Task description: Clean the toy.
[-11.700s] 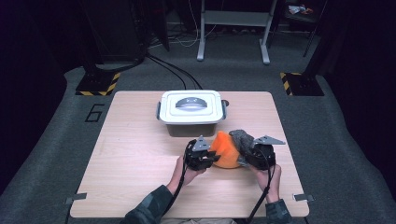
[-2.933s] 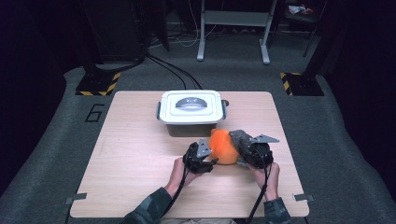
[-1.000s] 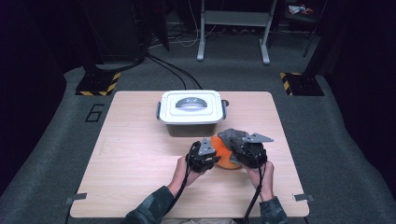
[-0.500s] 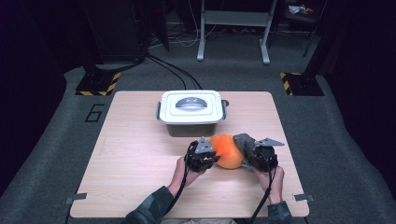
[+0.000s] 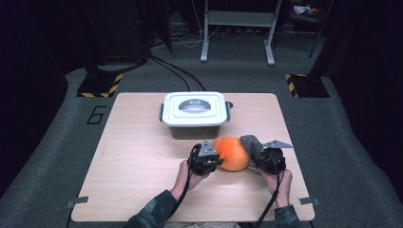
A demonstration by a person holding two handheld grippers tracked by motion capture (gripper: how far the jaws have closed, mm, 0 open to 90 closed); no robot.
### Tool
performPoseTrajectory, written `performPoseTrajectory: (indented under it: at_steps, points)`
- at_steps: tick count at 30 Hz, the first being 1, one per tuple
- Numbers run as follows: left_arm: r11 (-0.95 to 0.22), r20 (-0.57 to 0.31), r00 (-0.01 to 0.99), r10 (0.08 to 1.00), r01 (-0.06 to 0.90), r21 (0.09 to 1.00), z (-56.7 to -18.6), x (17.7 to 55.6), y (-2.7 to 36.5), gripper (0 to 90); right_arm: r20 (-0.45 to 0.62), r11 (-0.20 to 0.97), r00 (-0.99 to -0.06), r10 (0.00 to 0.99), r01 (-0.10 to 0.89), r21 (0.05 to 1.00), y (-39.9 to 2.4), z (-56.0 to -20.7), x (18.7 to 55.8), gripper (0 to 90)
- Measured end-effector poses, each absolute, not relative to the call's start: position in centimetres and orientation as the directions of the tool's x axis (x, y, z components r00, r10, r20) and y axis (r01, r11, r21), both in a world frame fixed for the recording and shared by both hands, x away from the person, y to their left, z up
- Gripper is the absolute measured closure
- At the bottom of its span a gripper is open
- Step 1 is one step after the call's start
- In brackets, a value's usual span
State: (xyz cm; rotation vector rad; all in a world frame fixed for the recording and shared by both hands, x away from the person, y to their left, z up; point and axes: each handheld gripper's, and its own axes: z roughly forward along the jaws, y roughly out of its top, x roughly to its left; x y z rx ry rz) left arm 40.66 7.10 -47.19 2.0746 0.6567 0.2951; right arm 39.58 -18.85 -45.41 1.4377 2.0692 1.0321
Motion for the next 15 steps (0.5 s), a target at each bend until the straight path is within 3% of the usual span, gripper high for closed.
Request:
performPoseTrajectory:
  at_steps: [8, 15]
  points:
    - [-0.445, -0.041, 0.829, 0.558, 0.341, 0.828, -47.1, 40.6, 7.1, 76.8, 0.039, 0.279, -0.507, 0.861, 0.534, 0.798, -14.4, -42.2, 39.4, 72.2]
    - [-0.443, -0.047, 0.831, 0.555, 0.343, 0.828, -47.2, 40.6, 7.2, 77.0, 0.016, 0.296, -0.496, 0.868, 0.543, 0.786, -14.3, -43.2, 39.9, 72.6]
